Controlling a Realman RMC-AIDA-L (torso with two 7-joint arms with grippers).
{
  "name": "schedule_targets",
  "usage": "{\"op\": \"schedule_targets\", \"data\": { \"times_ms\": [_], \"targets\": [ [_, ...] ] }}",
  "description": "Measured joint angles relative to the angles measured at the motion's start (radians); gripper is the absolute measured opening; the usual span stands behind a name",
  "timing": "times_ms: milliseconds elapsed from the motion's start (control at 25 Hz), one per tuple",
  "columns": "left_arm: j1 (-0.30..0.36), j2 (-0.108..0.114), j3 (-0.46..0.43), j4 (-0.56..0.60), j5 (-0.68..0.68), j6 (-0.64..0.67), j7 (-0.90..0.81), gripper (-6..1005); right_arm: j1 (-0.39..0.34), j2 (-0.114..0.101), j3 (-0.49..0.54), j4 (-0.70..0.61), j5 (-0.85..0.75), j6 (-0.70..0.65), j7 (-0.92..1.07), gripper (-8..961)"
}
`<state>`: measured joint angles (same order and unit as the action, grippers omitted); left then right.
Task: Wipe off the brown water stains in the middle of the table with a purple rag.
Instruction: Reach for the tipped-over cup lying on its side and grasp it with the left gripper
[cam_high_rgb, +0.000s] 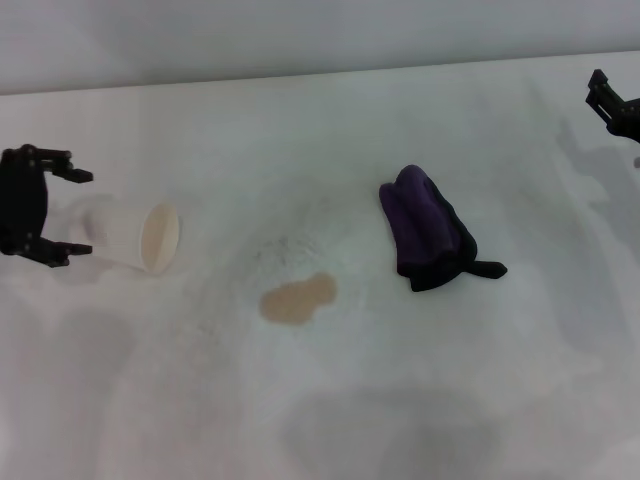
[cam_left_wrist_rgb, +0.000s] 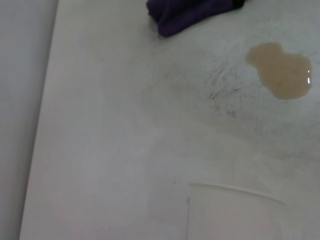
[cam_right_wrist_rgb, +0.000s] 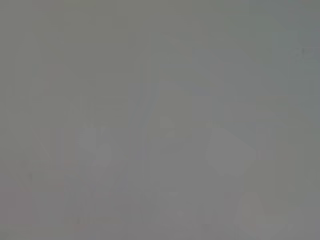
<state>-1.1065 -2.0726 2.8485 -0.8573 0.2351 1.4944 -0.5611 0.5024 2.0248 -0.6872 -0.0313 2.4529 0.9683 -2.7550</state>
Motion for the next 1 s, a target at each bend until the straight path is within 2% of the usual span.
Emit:
{"op": "schedule_targets", "data": {
  "times_ms": [280,1000],
  "targets": [
    [-0.017,-0.001,0.0,0.112,0.032,-0.102,0.018,858,0.006,0.0,0.0,-0.005,0.0,-0.001,0.0,857],
    [0.026,0.001,-0.001,0.266,0.019,-0.277,0.049,858,0.017,-0.002,0.0,-0.006,0.002,-0.001,0.0,856]
  ]
}}
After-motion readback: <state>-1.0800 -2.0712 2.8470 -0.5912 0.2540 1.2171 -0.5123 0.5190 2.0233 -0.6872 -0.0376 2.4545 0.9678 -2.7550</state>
